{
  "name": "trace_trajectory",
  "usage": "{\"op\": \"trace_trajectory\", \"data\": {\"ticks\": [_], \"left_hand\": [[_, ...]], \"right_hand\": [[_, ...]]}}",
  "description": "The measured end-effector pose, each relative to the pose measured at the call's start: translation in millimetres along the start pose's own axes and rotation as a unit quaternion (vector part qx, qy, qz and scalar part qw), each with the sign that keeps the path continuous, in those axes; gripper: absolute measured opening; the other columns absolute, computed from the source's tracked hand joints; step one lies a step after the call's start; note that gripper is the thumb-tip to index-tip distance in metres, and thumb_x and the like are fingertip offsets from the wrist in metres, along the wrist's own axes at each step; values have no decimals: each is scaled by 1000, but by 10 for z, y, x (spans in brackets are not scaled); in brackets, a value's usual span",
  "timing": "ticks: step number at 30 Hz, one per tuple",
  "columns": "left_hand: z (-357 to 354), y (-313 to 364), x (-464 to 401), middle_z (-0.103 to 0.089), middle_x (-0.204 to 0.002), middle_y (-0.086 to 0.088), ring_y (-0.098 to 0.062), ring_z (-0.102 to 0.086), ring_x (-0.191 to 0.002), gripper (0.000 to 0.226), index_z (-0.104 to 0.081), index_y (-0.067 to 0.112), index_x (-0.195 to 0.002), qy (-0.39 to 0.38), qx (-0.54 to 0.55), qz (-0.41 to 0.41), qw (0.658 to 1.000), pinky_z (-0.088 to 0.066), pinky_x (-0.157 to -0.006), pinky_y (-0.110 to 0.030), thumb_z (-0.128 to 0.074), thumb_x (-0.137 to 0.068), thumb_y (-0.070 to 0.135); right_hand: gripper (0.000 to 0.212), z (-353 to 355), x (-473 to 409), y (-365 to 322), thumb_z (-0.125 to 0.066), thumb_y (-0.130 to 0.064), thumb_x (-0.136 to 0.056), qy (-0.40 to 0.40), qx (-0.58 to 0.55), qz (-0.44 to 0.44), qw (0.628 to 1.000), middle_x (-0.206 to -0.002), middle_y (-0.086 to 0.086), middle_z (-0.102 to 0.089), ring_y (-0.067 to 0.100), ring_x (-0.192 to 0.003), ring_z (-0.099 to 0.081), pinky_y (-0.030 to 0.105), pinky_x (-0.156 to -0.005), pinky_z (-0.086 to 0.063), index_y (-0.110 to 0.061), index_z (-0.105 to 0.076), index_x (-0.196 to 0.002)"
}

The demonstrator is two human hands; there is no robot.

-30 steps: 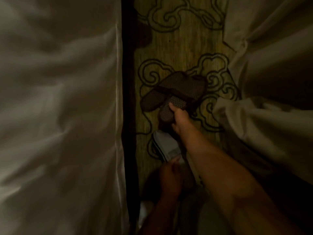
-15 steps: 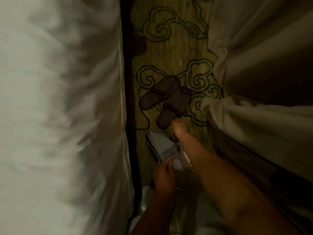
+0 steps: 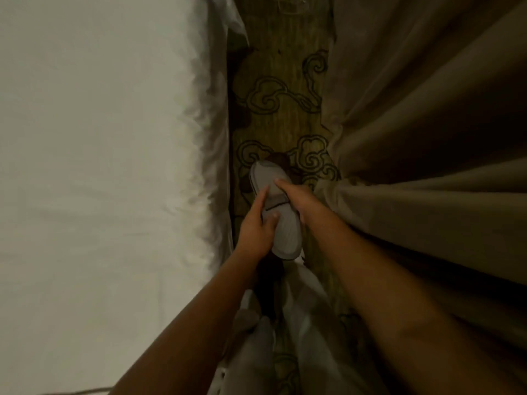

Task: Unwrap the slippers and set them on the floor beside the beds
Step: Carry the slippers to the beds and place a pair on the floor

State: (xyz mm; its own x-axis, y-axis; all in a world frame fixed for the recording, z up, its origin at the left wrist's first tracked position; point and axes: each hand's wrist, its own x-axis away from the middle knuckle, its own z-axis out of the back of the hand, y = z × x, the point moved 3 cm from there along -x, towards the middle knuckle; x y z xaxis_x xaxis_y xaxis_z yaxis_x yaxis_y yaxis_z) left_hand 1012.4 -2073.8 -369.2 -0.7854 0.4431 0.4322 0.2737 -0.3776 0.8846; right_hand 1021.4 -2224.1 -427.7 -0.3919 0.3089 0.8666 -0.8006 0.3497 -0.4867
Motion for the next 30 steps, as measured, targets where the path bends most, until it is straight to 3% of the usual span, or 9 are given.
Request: {"op": "trace_trajectory", "data": {"ticks": [3,5,7,10,13,16,20,24,30], "left_hand": [[294,481,357,-60,-137,-5,-8,-64,-116,81,-10,26,-159,29,116,76,990,-56,-88,-25,-62,-98,26],[485,820,613,-68,-126,-4,-11,-69,-105,63,-35,22,-152,48,239,149,958,-57,-73,-21,-54,-98,47],[646,1220,889,-70,-125,-7,-22,-69,-110,59,-56,17,-137,14,367,173,914,-60,-78,-29,-34,-101,58],[917,1691,1319,-61,-139,-12,-25,-60,-127,65,-56,15,-138,23,394,143,908,-49,-105,-39,-25,-102,60],[1132,1871,1806,-60,-140,-11,-24,-60,-127,72,-52,18,-143,40,394,119,911,-48,-105,-39,-23,-99,66],[1341,1923,2309,-64,-133,-16,-29,-64,-120,77,-60,19,-137,39,450,92,887,-55,-98,-41,-26,-93,73],[1640,2037,2894,-67,-129,-16,-30,-66,-119,74,-69,22,-126,101,453,57,884,-57,-93,-44,-38,-87,77],[1987,2039,3441,-66,-129,-20,-36,-65,-119,82,-60,15,-136,154,472,21,868,-57,-90,-49,-40,-87,77],[2686,1792,4395,-67,-127,-20,-36,-66,-117,83,-62,18,-133,276,484,-11,830,-50,-101,-56,-49,-80,80]], "right_hand": [[62,-47,773,-328,-76,-46,-81,21,-16,82,996,-117,11,-69,27,-99,-69,46,-89,-58,-8,-61,-128],[52,-78,1343,-512,-77,-47,-80,3,-18,116,993,-112,6,-72,23,-95,-72,38,-82,-61,-17,-66,-120],[34,-103,1908,-653,-75,-46,-83,-25,-26,150,988,-105,2,-77,15,-89,-75,28,-71,-60,-23,-71,-107],[23,-214,2683,-803,-65,-40,-94,-65,-46,169,982,-91,-4,-79,10,-84,-76,21,-65,-58,-19,-75,-99],[35,-376,3290,-843,-57,-41,-99,-68,7,194,979,-99,-1,-78,14,-94,-74,28,-79,-60,-13,-73,-113],[43,-680,3815,-836,-45,-45,-103,-78,167,259,948,-120,8,-70,23,-111,-66,42,-101,-50,-15,-68,-123],[49,-1155,4490,-702,-36,-51,-102,-128,309,348,876,-113,5,-67,20,-100,-61,36,-88,-50,-16,-65,-119],[53,-1369,4954,-484,-57,-67,-85,-192,281,323,883,-98,-11,-67,5,-84,-67,20,-61,-55,-22,-63,-110],[91,-2281,5602,-56,-76,-69,-67,-372,317,226,843,-128,0,-62,25,-106,-69,45,-79,-63,-25,-45,-141]]}}
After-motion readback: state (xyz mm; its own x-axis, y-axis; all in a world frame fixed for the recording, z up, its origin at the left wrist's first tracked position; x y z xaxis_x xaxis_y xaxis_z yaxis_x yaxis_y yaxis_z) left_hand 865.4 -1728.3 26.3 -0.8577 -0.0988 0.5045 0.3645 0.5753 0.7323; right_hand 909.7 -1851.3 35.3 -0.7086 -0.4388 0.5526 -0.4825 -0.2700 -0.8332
